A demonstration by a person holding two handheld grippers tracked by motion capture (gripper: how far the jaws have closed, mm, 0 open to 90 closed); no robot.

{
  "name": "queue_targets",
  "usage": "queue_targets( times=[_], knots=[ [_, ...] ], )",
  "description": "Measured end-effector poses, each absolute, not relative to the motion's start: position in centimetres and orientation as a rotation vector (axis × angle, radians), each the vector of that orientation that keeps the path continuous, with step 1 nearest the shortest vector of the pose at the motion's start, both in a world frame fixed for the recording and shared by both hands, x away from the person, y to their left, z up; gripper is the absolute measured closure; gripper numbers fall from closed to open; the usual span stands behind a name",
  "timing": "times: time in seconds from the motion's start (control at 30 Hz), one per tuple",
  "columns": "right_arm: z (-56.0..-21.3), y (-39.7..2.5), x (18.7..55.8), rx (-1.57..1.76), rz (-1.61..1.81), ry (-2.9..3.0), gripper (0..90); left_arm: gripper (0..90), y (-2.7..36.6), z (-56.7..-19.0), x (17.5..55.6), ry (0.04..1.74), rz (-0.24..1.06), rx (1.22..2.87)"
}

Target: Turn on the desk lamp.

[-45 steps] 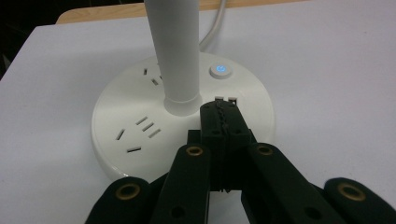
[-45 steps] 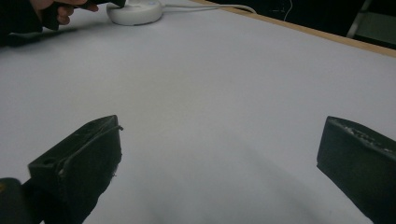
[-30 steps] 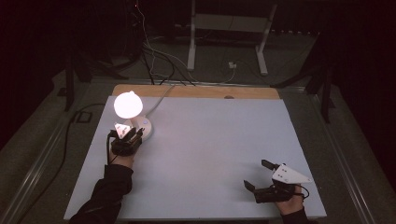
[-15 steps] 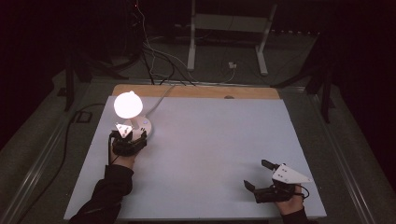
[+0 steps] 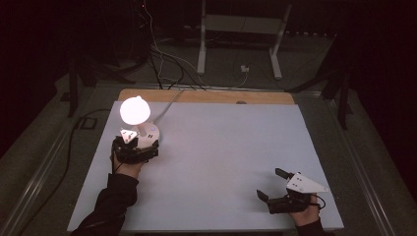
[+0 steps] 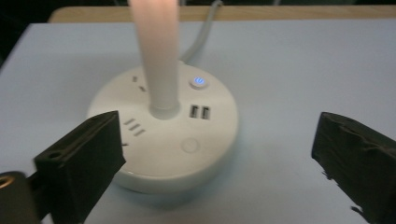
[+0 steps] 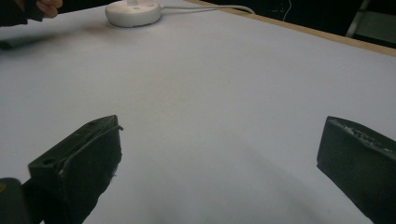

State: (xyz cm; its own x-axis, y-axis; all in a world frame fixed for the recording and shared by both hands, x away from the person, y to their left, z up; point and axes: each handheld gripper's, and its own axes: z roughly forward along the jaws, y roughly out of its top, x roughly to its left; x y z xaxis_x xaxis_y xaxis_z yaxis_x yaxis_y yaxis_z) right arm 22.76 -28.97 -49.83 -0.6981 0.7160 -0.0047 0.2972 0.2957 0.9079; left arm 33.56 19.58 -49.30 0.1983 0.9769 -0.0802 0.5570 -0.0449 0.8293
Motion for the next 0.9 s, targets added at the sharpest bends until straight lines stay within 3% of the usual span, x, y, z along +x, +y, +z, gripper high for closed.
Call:
queue_targets(
  times=[0.9],
  knots=[
    [-49.9, -29.0, 22.9, 0.916, 1.372, 2.153, 0.0, 0.4, 20.5, -47.8, 29.1, 1.242, 0.485, 1.772]
  ],
)
